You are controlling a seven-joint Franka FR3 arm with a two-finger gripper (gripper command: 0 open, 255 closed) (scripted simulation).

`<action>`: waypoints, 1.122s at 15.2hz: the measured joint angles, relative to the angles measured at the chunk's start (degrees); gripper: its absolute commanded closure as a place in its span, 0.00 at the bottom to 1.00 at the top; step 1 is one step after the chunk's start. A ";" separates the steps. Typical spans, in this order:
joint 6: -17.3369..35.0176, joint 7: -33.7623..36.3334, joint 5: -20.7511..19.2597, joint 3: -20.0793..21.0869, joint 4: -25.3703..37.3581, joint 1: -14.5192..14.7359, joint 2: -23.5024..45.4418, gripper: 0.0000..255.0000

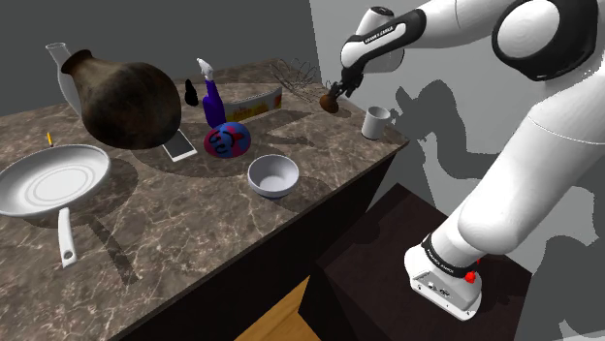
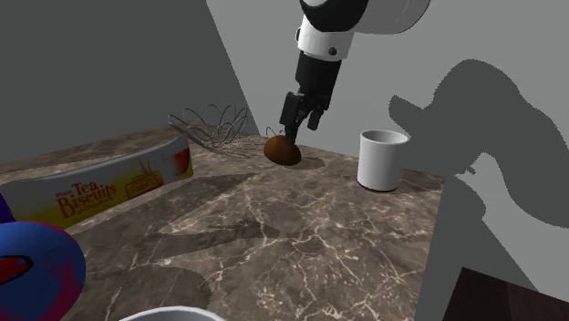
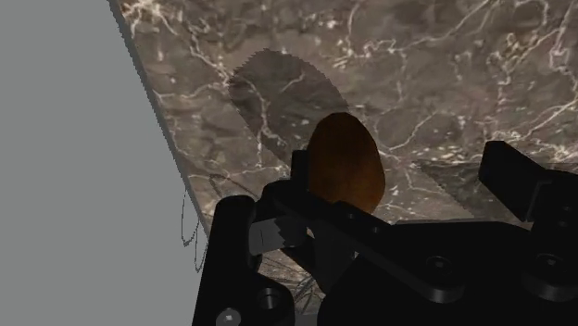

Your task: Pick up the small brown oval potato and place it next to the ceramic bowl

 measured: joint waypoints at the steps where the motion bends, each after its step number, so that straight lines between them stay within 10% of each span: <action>1: 1.01 -1.05 1.15 0.15 1.25 -0.37 1.94 0.00; 17: 6.54 -5.91 7.20 2.39 8.19 -3.17 13.61 0.00</action>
